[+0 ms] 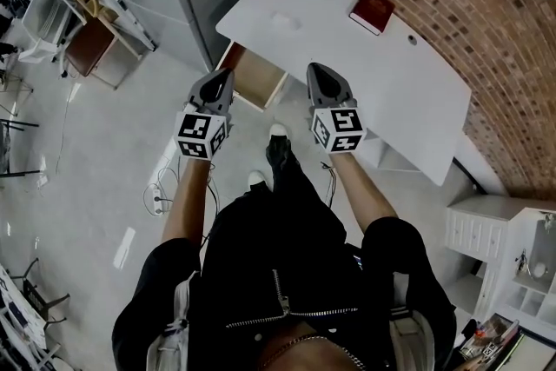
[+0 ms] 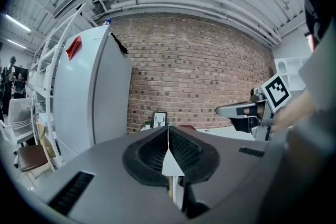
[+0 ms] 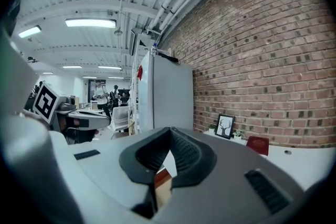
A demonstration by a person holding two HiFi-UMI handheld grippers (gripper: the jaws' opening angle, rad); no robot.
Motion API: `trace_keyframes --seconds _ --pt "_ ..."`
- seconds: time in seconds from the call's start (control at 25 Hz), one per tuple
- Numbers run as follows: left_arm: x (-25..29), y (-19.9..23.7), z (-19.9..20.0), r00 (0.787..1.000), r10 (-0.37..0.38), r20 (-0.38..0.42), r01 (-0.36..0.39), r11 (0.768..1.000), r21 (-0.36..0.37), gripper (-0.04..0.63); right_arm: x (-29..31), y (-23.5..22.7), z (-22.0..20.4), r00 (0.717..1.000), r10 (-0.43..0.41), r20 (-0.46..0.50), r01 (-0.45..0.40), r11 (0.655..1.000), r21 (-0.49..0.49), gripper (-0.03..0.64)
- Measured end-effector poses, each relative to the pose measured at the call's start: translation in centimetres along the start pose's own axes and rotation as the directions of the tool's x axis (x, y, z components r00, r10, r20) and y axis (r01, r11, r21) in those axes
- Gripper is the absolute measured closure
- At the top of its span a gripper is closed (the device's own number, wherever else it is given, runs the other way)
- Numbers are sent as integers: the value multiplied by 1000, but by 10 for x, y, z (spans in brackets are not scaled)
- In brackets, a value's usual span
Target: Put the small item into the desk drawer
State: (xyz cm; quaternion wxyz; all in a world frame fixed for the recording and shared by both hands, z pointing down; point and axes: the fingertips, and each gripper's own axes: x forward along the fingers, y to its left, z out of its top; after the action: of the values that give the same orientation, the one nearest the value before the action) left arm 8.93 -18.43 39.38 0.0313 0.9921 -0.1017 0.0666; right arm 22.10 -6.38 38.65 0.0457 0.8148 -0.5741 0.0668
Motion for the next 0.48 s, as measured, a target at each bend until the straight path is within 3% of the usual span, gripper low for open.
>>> trace_keyframes --seconds 0.48 --pt "30 15 2 1000 21 -18 -21 1000 1 574 37 -18 1 999 36 9 -36 999 13 611"
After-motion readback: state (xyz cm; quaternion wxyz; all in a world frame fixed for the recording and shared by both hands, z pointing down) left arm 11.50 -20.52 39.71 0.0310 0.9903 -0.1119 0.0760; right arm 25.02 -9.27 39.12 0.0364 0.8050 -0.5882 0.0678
